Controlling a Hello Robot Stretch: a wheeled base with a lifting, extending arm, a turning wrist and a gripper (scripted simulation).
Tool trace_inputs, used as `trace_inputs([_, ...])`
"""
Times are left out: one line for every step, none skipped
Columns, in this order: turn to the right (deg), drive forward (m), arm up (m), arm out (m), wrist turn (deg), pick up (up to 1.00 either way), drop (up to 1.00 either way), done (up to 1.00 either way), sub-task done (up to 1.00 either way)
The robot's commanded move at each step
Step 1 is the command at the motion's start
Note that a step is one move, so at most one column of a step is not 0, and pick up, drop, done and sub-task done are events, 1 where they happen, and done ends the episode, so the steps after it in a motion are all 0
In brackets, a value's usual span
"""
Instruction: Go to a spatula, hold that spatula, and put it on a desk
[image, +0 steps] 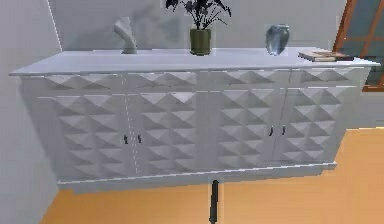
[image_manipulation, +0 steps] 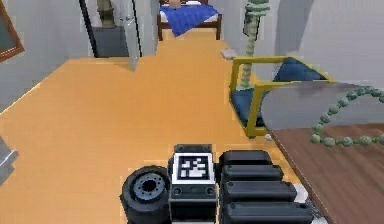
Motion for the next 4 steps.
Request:
trace_inputs([-45.0, 0.00, 0.00, 0.00, 0.0, 0.00, 0.00, 0.00, 0.00])
trace_inputs([-45.0, 0.00, 0.00, 0.00, 0.0, 0.00, 0.00, 0.00, 0.00])
trace_inputs([-15.0, 0.00, 0.00, 0.00, 0.0, 0.00, 0.00, 0.00, 0.00])
trace_inputs([45.0, 0.00, 0.00, 0.00, 0.0, 0.00, 0.00, 0.00, 0.00])
